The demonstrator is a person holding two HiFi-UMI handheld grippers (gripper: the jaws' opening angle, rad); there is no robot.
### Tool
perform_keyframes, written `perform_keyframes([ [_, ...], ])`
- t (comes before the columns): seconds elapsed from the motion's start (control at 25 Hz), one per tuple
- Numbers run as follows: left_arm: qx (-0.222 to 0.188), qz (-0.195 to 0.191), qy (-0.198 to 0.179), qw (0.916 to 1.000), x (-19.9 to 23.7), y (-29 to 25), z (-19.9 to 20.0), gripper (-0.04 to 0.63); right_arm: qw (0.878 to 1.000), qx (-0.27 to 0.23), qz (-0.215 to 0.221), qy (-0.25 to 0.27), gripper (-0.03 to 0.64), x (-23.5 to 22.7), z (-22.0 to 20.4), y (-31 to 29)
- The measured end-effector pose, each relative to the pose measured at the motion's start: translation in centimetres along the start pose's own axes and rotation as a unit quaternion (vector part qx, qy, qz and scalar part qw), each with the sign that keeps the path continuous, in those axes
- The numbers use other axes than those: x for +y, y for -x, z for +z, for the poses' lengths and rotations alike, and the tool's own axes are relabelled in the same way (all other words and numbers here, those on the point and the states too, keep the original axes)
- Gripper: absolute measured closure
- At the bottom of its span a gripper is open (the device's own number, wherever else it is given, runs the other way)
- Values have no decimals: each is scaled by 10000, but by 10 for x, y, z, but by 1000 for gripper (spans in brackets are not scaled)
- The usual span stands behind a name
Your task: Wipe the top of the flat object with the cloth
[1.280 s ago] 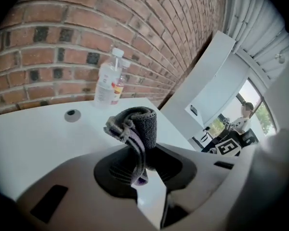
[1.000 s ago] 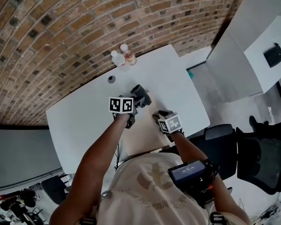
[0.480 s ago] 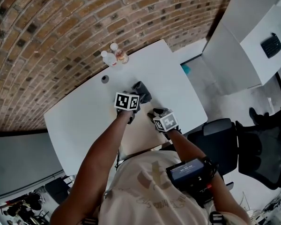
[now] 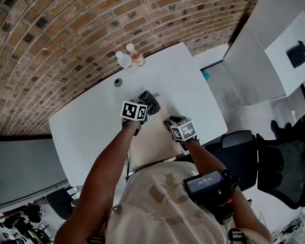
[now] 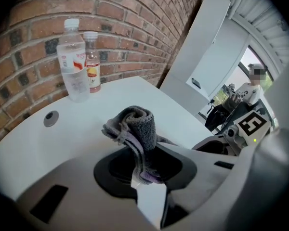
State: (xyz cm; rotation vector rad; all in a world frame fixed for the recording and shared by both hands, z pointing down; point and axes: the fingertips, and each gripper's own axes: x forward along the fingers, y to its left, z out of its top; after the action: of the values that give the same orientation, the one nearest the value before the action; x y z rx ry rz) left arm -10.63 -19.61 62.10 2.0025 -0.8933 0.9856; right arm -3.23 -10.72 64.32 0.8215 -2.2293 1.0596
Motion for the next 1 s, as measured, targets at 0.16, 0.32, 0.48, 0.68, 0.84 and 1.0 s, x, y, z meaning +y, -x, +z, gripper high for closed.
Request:
perform_keyframes([
  [0.16,0,157,185,9997,24,18,-18,489,10000,4,-15,-5,433,1,0,0],
  [0.32,21,419,312,9986,51,38,-36,489,10000,-5,-20,-4,433,1,0,1],
  [0.48,-53,638,512,9966,73,58,-56,489,9999,-34,-27,-95,433,0,-1,0],
  [0.68,-182,790,864,9930,91,80,-79,489,9999,-47,-33,-122,434,2,0,1],
  [0.84,-281,832,1078,9903,98,88,-90,489,9998,-68,-47,-170,434,2,0,1],
  [1.0,-304,957,1128,9885,105,97,-98,489,9997,-120,-78,-207,434,1,-1,0],
])
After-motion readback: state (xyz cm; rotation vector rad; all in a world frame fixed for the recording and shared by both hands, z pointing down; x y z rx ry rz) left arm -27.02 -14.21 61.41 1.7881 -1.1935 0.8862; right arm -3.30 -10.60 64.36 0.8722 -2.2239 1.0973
